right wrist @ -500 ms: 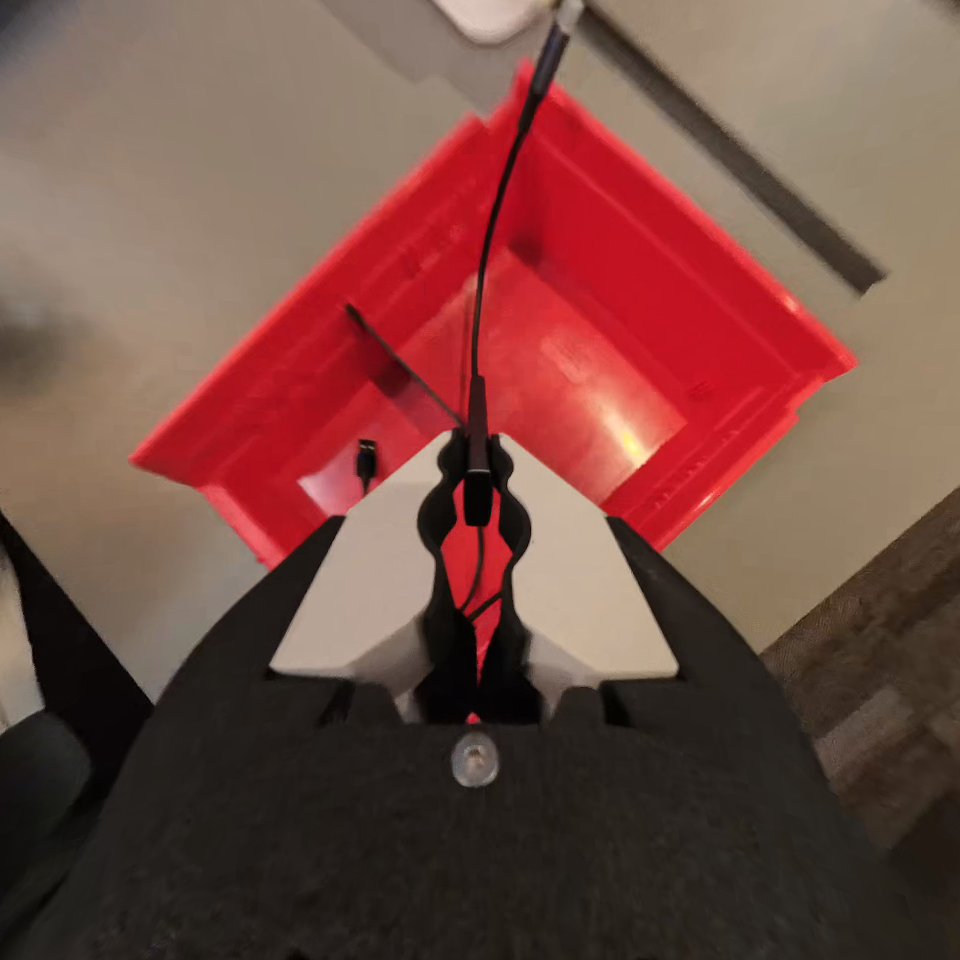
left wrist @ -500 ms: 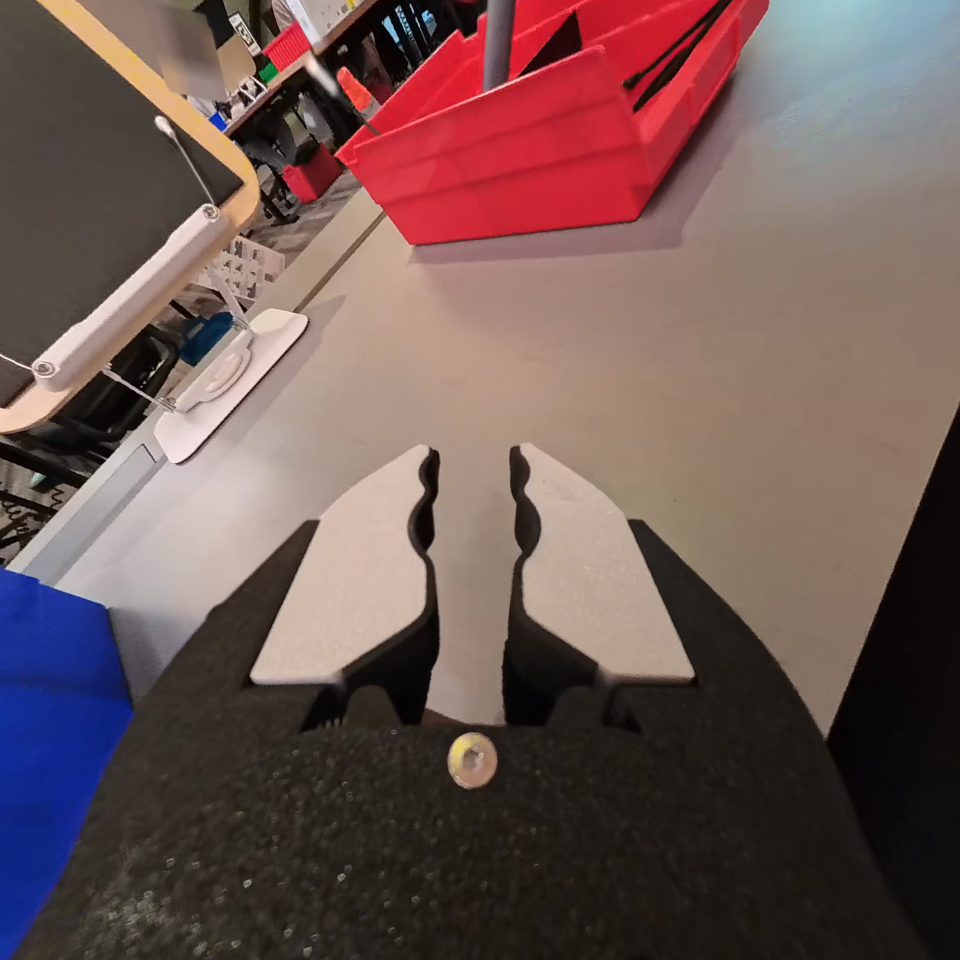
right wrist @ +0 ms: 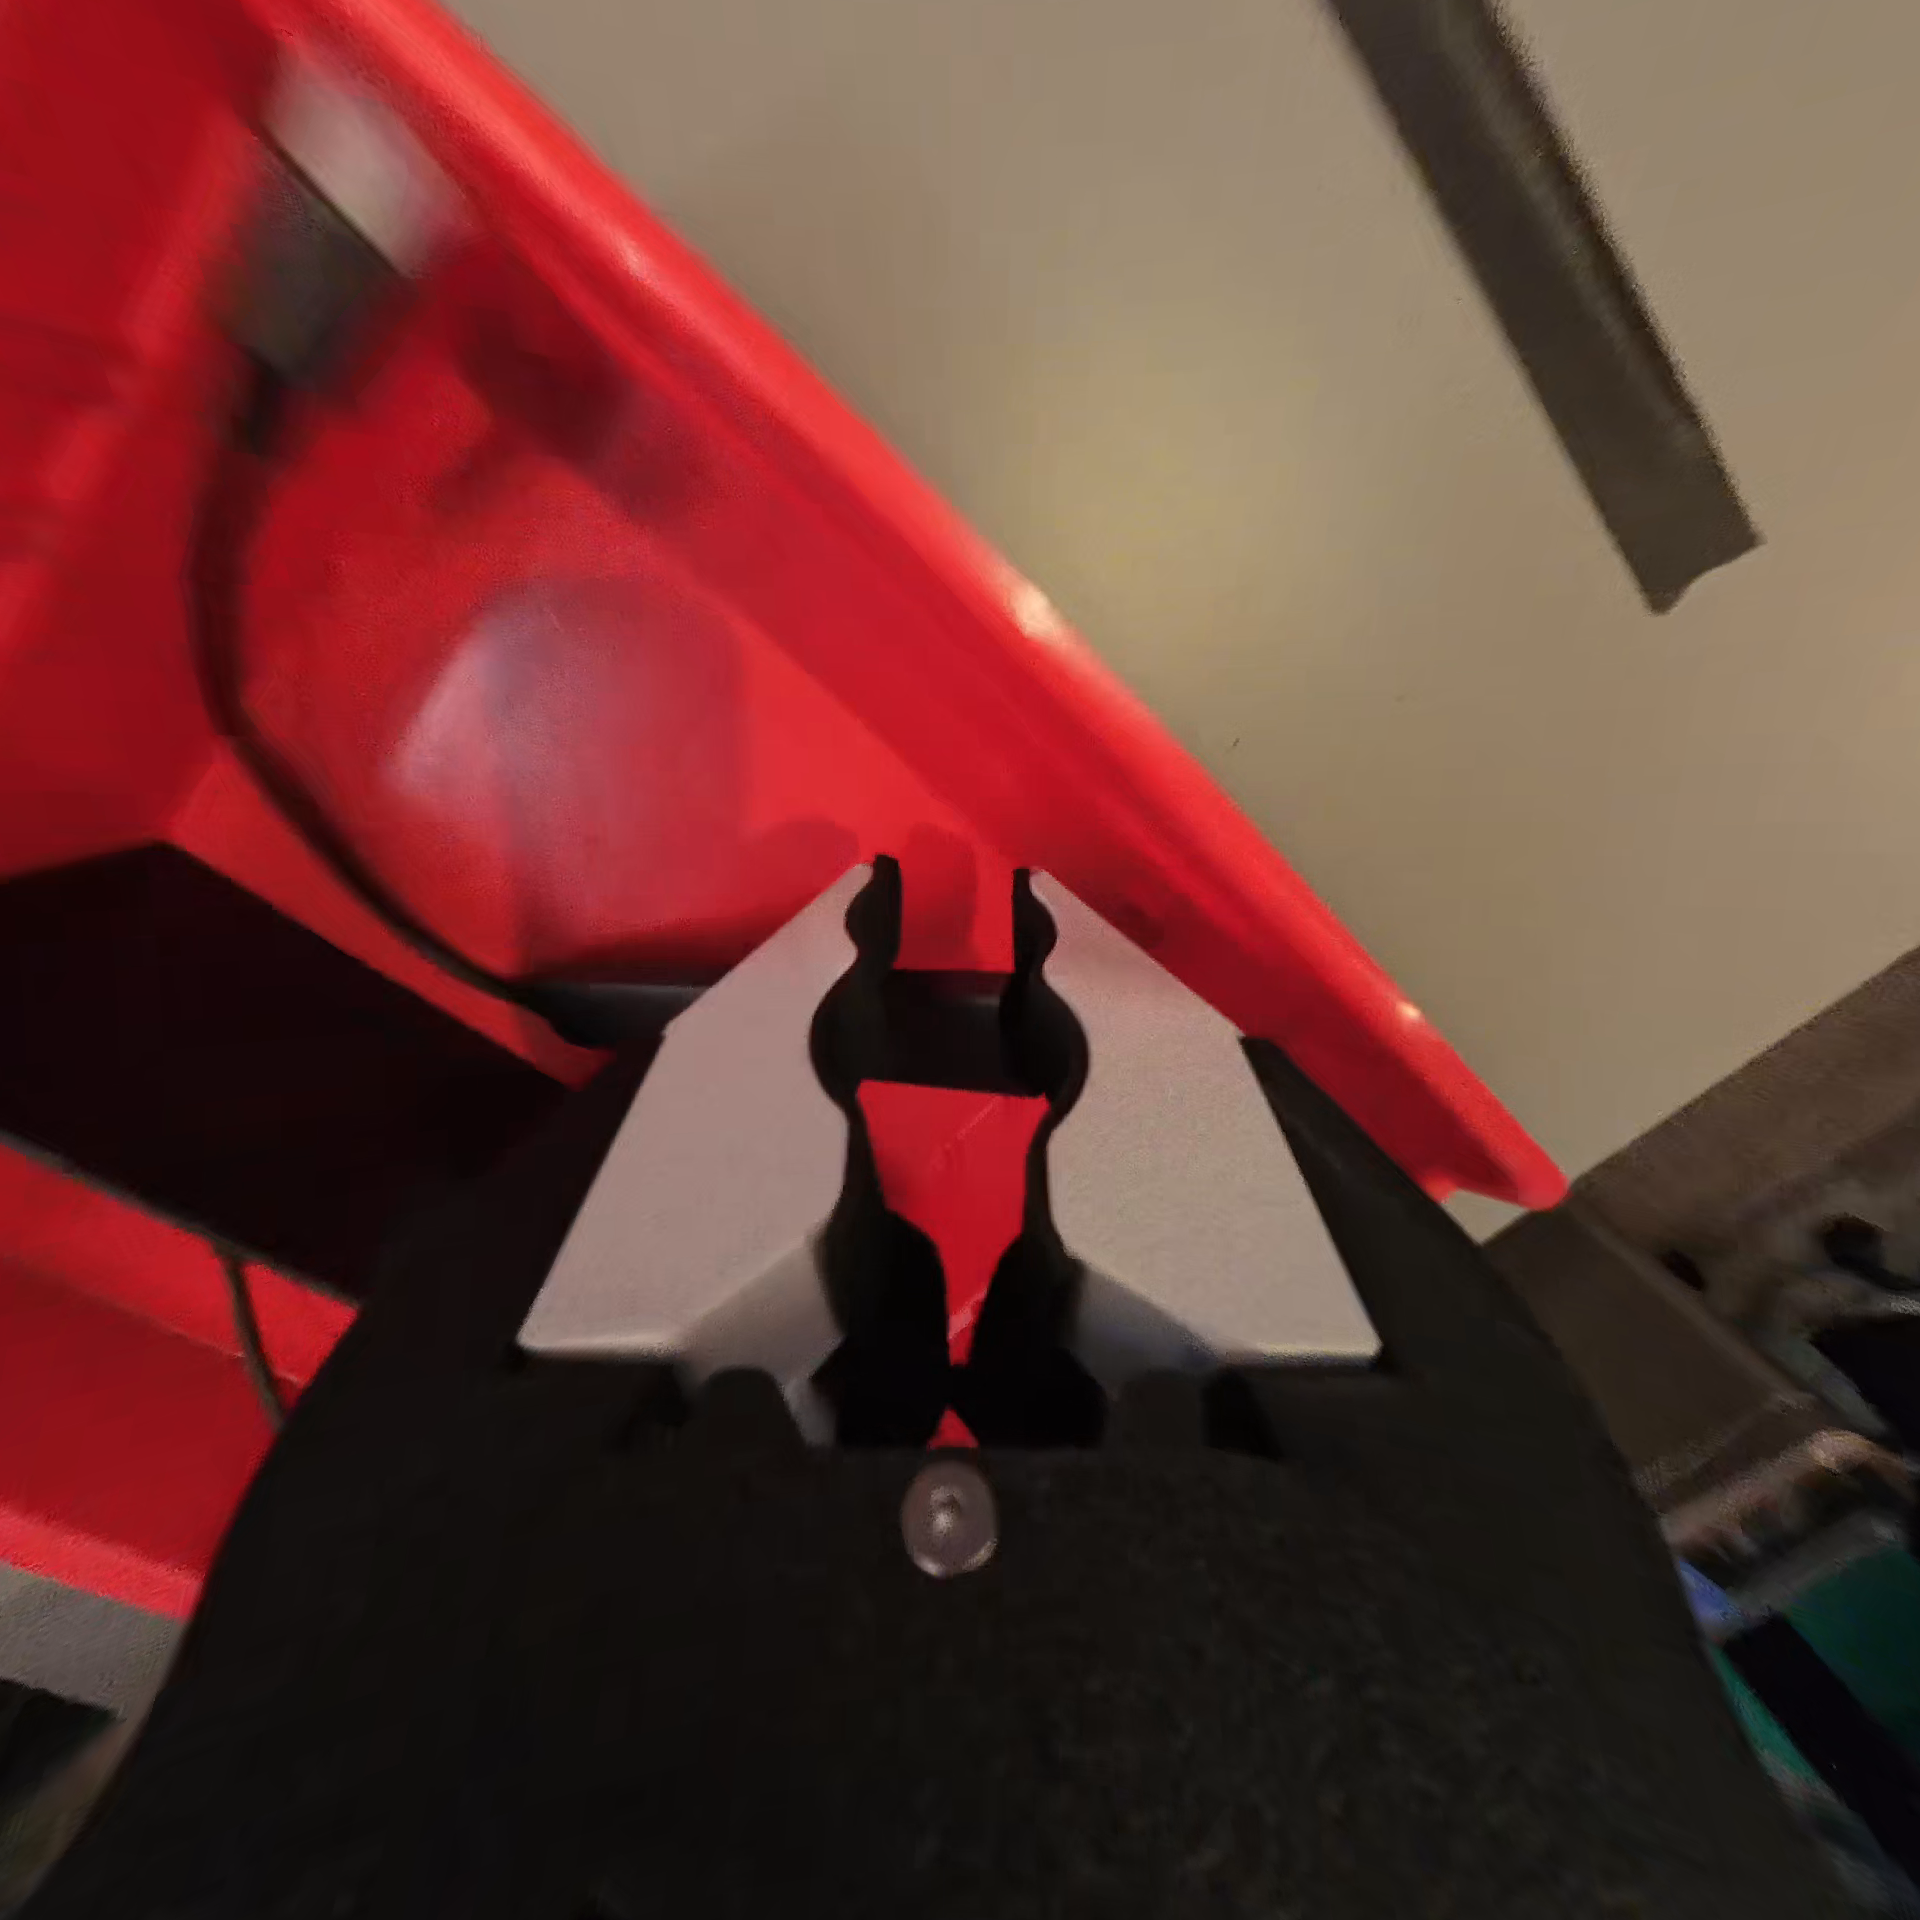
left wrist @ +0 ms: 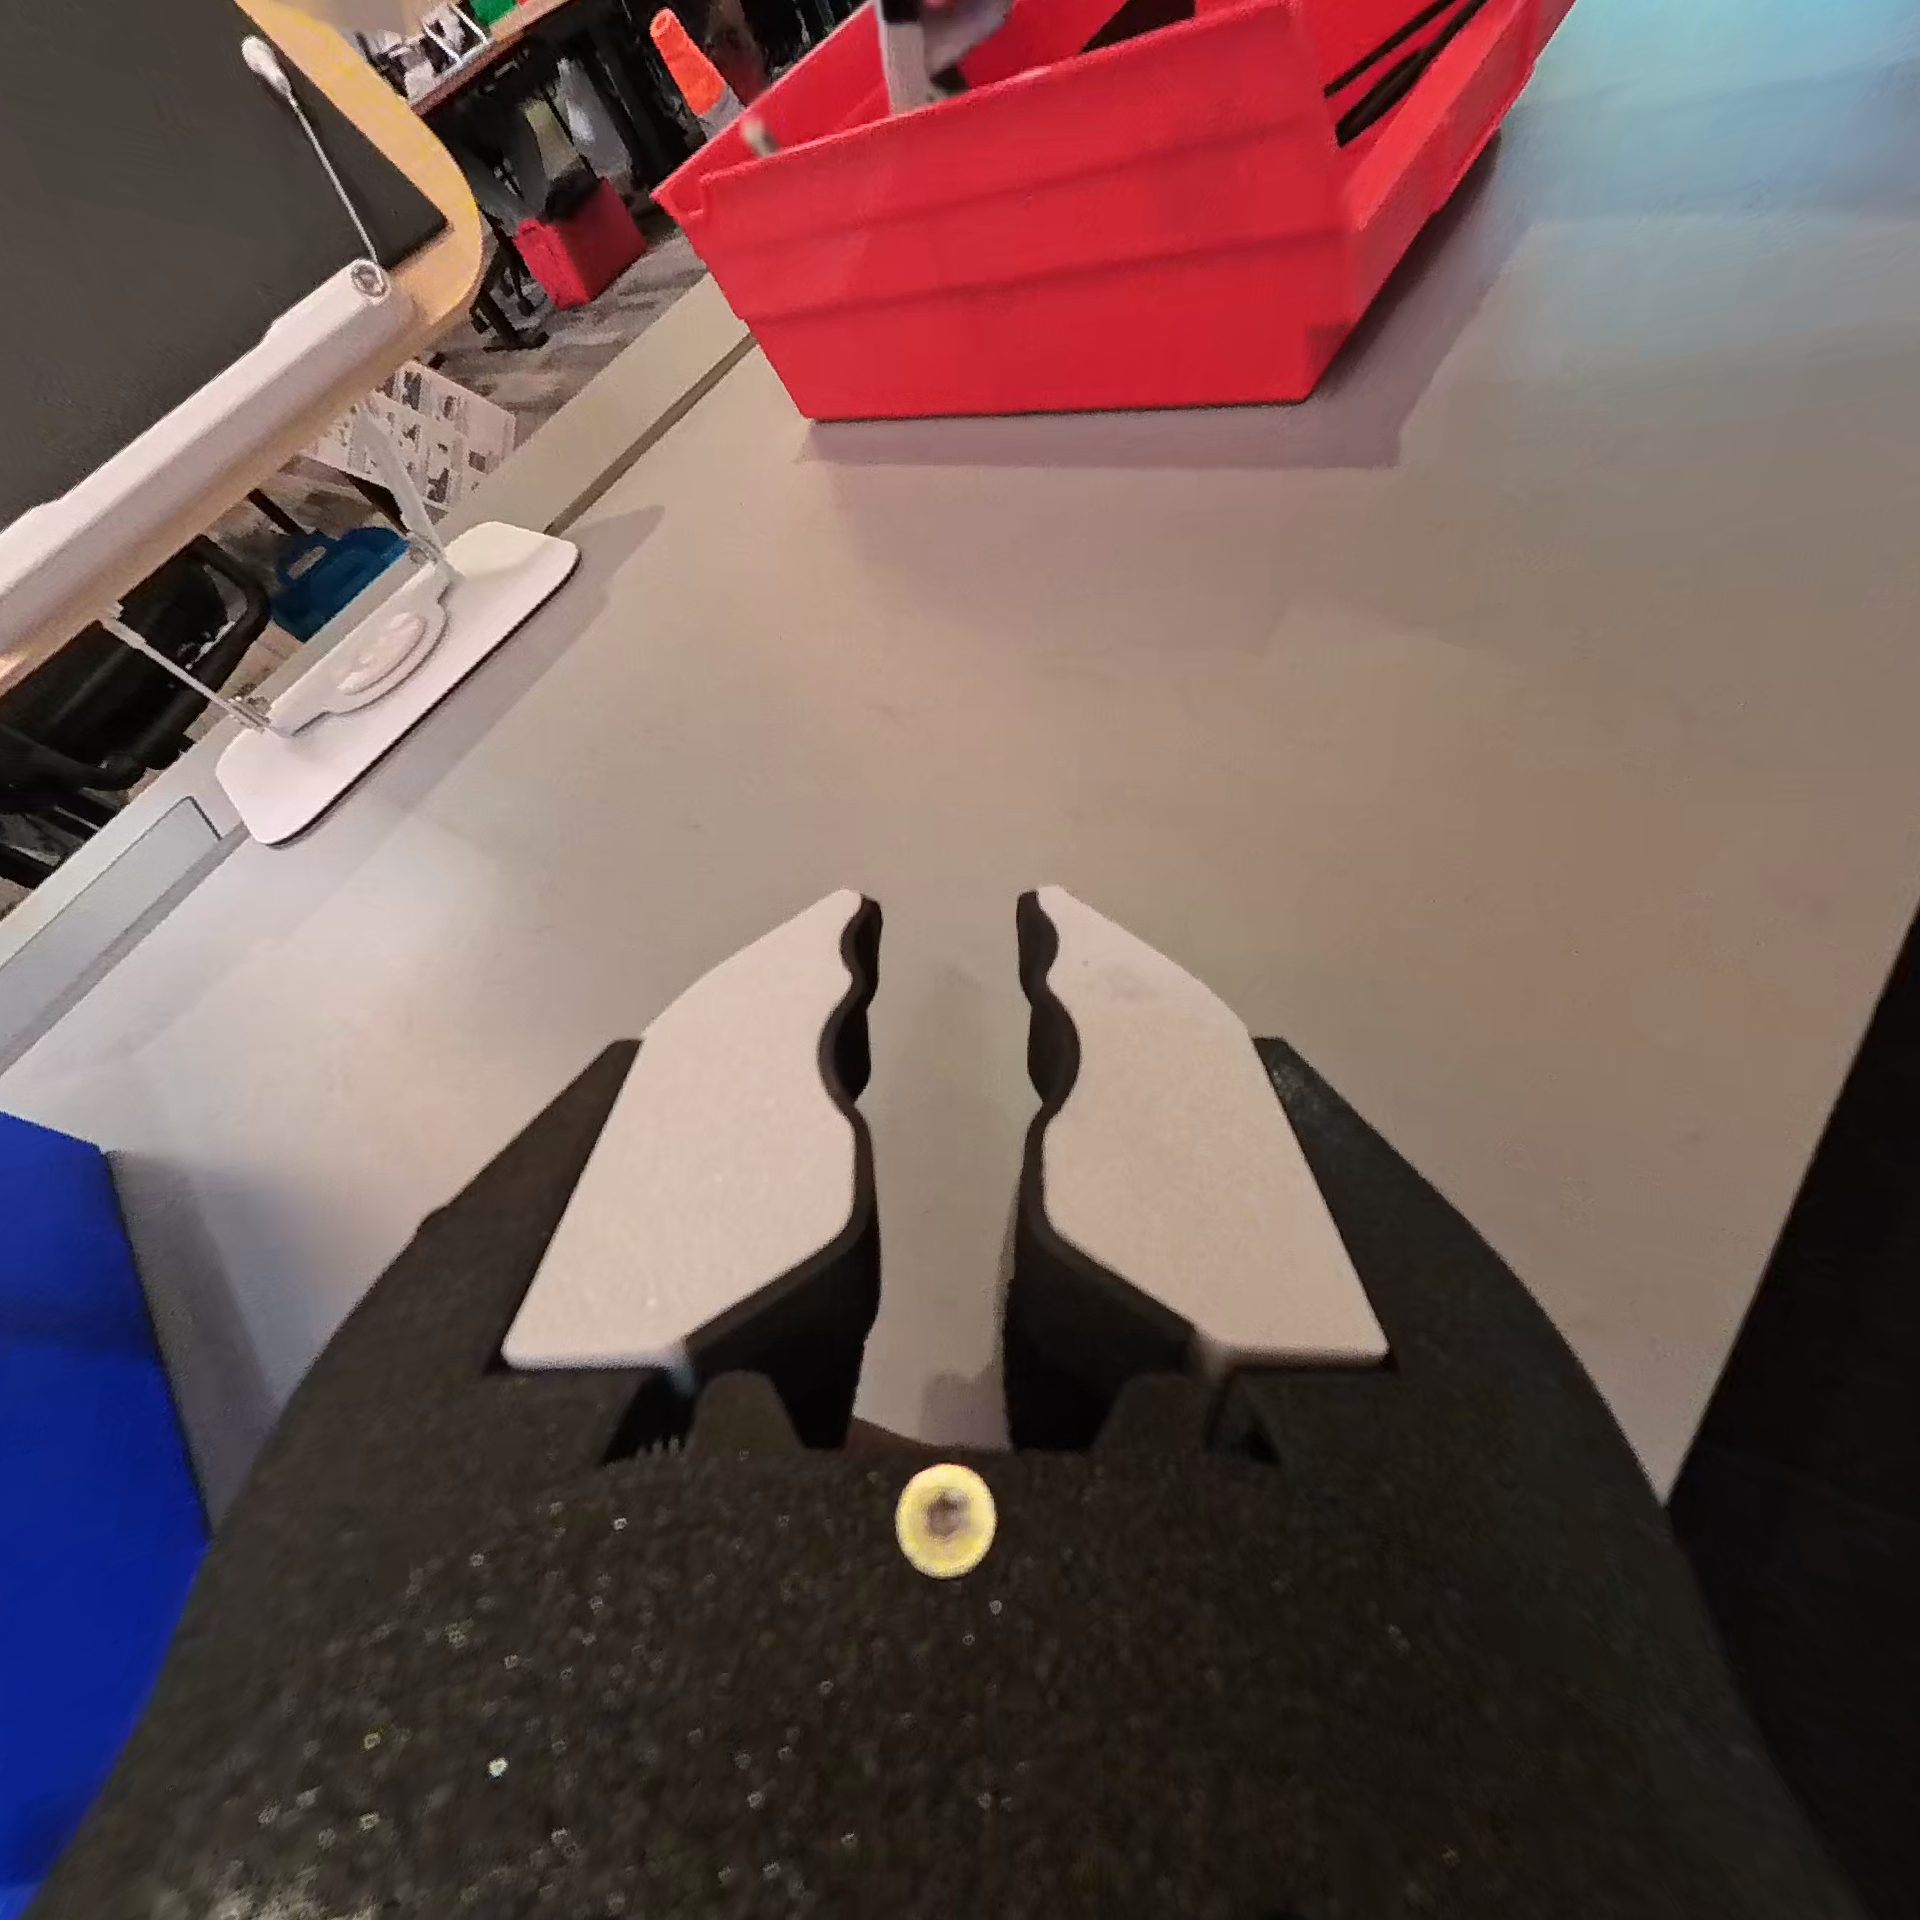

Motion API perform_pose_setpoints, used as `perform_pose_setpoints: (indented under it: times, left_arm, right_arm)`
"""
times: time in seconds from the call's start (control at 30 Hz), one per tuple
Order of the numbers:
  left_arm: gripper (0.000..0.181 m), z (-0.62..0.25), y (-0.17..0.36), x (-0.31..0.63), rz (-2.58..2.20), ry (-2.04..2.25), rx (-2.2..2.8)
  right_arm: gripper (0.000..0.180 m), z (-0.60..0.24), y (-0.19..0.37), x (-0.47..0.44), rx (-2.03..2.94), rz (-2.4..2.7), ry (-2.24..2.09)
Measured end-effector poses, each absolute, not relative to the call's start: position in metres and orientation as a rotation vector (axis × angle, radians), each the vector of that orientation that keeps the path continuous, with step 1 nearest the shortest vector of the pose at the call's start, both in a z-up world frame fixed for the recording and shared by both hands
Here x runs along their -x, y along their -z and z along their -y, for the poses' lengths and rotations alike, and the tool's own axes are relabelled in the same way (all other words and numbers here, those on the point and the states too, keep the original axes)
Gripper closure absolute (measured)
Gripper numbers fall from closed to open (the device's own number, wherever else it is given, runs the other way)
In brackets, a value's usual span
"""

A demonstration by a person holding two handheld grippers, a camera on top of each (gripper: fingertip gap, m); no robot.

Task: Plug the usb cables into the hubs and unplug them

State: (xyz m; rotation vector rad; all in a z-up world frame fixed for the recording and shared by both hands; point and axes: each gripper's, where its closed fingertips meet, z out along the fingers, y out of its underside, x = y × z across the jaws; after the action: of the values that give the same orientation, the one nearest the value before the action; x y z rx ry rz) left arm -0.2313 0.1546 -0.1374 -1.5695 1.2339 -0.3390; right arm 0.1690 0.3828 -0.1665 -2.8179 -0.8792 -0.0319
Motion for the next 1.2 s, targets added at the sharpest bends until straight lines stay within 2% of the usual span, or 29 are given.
perform_pose_setpoints:
  times: [0.03,0.1,0.17,0.27,0.33,0.47,0.57,0.6,0.7,0.77,0.93,1.13,1.2]
  left_arm:
    - [0.155,-0.155,0.138,0.232,-1.232,0.34,1.572]
    - [0.155,-0.156,0.138,0.233,-1.227,0.346,1.579]
    - [0.155,-0.157,0.138,0.236,-1.221,0.351,1.585]
    - [0.155,-0.16,0.138,0.239,-1.208,0.363,1.599]
    - [0.155,-0.161,0.139,0.239,-1.204,0.38,1.616]
    - [0.155,-0.16,0.141,0.239,-1.207,0.409,1.63]
    - [0.155,-0.157,0.145,0.234,-1.225,0.438,1.638]
    - [0.155,-0.155,0.146,0.232,-1.235,0.444,1.64]
    - [0.155,-0.152,0.148,0.225,-1.263,0.451,1.628]
    - [0.155,-0.151,0.148,0.222,-1.276,0.451,1.623]
    - [0.155,-0.151,0.146,0.224,-1.287,0.416,1.607]
    - [0.155,-0.151,0.148,0.225,-1.284,0.425,1.622]
    - [0.155,-0.152,0.147,0.227,-1.281,0.414,1.62]
  right_arm:
    - [0.155,-0.379,0.174,-0.174,2.83,0.954,0.122]
    - [0.138,-0.38,0.173,-0.186,2.774,1.009,0.352]
    - [0.127,-0.377,0.152,-0.184,2.698,0.953,0.404]
    - [0.126,-0.361,0.095,-0.18,2.488,0.834,0.515]
    - [0.131,-0.324,0.071,-0.155,2.383,0.82,0.402]
    - [0.138,-0.195,0.104,-0.095,2.436,1.101,-0.07]
    - [0.137,-0.164,0.133,-0.107,2.537,1.054,-0.034]
    - [0.137,-0.159,0.142,-0.116,2.582,1.042,0.007]
    - [0.16,-0.152,0.147,-0.114,2.642,1.012,-0.091]
    - [0.176,-0.15,0.152,-0.133,2.696,1.073,0.063]
    - [0.177,-0.171,0.153,-0.144,2.678,1.097,0.167]
    - [0.174,-0.19,0.182,-0.123,2.689,1.094,0.003]
    - [0.172,-0.193,0.17,-0.124,2.656,1.032,0.03]
